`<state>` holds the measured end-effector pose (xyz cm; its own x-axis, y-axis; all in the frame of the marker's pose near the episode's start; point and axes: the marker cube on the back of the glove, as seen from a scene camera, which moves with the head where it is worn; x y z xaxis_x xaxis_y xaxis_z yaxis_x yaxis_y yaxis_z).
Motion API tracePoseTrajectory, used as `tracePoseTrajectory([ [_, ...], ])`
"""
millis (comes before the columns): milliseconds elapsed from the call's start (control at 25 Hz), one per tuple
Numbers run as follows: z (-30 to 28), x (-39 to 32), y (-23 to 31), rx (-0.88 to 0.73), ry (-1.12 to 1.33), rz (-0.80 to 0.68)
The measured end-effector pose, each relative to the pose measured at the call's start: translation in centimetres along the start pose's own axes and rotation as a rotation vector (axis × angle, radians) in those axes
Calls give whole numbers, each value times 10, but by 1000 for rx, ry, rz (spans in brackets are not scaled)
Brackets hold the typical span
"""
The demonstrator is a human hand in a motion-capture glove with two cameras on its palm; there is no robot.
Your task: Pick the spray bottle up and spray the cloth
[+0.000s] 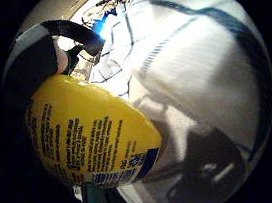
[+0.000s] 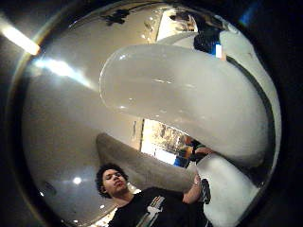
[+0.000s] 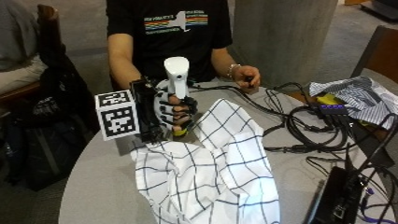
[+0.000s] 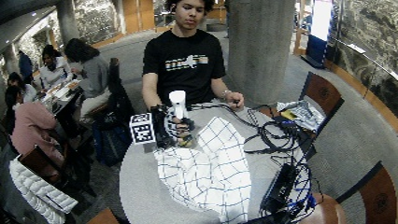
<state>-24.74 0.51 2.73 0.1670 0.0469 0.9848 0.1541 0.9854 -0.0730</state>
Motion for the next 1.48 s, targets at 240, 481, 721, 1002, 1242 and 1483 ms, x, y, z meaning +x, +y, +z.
tracePoseTrajectory([
  [240, 2, -13, -21, -57, -56, 148],
  [481, -3, -15, -28, -77, -139, 283],
  [721, -3, -13, -30, -79, -114, 369],
  [1002, -1, -15, -33, -54, -83, 424],
  [1242, 0, -15, -32, -53, -63, 455],
  [1483, 2, -16, -32, -50, -72, 464],
])
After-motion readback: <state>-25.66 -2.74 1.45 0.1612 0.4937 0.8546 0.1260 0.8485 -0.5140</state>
